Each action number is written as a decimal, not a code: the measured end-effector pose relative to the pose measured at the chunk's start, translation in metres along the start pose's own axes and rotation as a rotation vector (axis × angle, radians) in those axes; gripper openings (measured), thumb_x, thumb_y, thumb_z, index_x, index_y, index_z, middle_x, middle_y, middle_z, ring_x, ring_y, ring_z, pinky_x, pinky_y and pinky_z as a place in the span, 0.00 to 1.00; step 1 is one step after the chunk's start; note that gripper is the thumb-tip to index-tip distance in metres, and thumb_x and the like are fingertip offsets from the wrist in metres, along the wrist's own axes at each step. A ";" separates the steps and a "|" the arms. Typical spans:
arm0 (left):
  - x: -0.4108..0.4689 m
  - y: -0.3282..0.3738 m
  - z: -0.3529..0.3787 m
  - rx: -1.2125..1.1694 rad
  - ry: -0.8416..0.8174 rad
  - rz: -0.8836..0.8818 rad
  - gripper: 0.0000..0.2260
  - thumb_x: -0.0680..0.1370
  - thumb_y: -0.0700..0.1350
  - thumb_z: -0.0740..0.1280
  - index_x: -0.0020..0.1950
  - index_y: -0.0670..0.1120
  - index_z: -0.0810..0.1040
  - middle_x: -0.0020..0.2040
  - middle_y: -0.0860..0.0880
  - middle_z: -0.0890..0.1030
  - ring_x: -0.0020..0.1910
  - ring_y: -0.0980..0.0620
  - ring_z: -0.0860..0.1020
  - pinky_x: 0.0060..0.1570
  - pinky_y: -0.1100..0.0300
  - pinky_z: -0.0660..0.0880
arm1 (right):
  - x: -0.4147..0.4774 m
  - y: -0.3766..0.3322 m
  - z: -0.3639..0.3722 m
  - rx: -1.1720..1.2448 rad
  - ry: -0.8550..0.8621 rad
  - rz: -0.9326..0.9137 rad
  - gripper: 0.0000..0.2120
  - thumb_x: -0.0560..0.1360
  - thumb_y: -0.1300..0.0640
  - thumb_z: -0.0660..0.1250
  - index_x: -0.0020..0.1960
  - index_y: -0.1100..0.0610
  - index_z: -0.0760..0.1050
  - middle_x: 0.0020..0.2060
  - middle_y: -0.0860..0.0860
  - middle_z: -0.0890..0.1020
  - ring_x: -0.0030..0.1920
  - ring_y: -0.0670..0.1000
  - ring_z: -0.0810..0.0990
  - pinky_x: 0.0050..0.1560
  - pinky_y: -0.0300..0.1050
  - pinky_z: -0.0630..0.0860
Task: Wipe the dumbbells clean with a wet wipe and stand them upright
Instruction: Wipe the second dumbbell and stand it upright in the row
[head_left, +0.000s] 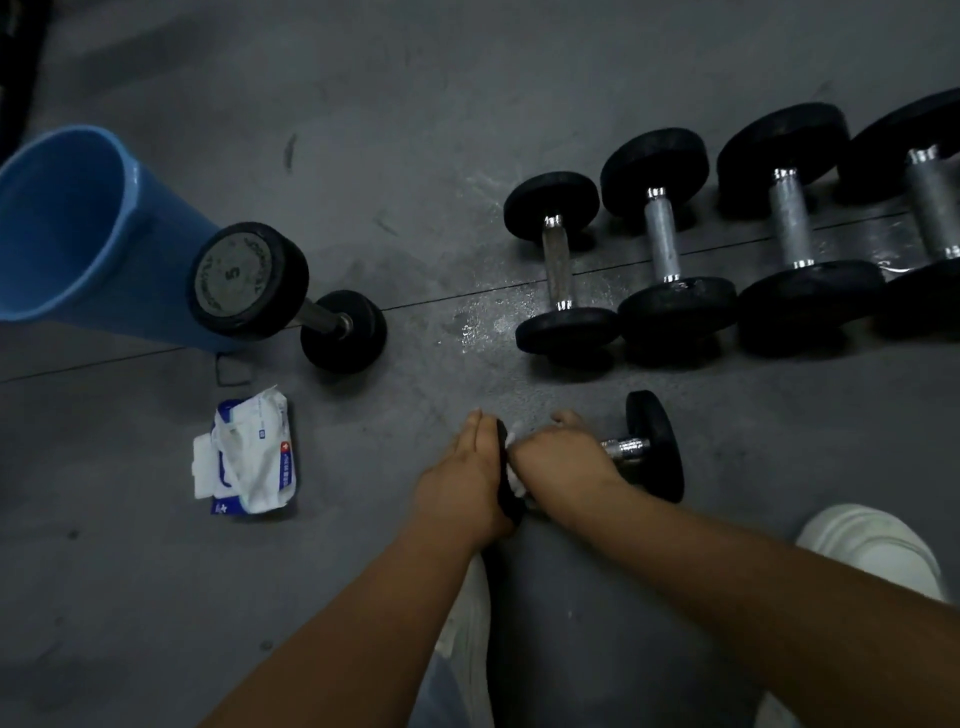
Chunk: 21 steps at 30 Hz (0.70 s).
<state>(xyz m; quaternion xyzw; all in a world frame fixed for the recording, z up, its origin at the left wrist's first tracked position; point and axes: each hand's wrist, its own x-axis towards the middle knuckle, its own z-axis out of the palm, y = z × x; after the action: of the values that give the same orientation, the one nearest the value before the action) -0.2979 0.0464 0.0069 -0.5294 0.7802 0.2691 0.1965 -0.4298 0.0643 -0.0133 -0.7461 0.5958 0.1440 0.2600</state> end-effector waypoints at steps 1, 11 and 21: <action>0.001 0.000 -0.003 0.008 -0.003 0.002 0.47 0.65 0.53 0.78 0.75 0.51 0.53 0.78 0.50 0.56 0.69 0.48 0.70 0.56 0.50 0.75 | 0.002 -0.004 -0.002 0.021 -0.022 0.042 0.22 0.75 0.53 0.66 0.67 0.58 0.70 0.54 0.52 0.81 0.57 0.54 0.78 0.71 0.54 0.56; 0.002 0.005 -0.014 0.006 -0.049 -0.011 0.46 0.64 0.51 0.79 0.75 0.51 0.55 0.74 0.52 0.62 0.67 0.49 0.70 0.54 0.52 0.74 | -0.006 -0.001 -0.043 0.012 -0.058 -0.009 0.11 0.72 0.55 0.69 0.55 0.51 0.77 0.53 0.50 0.81 0.58 0.53 0.77 0.72 0.54 0.56; -0.009 0.002 -0.007 0.046 -0.024 -0.009 0.53 0.65 0.51 0.79 0.79 0.48 0.47 0.80 0.51 0.49 0.73 0.47 0.65 0.62 0.51 0.71 | -0.062 -0.066 0.048 1.903 0.096 1.001 0.03 0.78 0.62 0.63 0.48 0.58 0.75 0.42 0.56 0.80 0.43 0.54 0.80 0.44 0.45 0.74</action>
<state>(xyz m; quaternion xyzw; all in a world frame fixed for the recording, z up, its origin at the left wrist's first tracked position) -0.2963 0.0492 0.0178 -0.5249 0.7815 0.2565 0.2191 -0.3771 0.1519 -0.0060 0.0862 0.7106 -0.3182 0.6216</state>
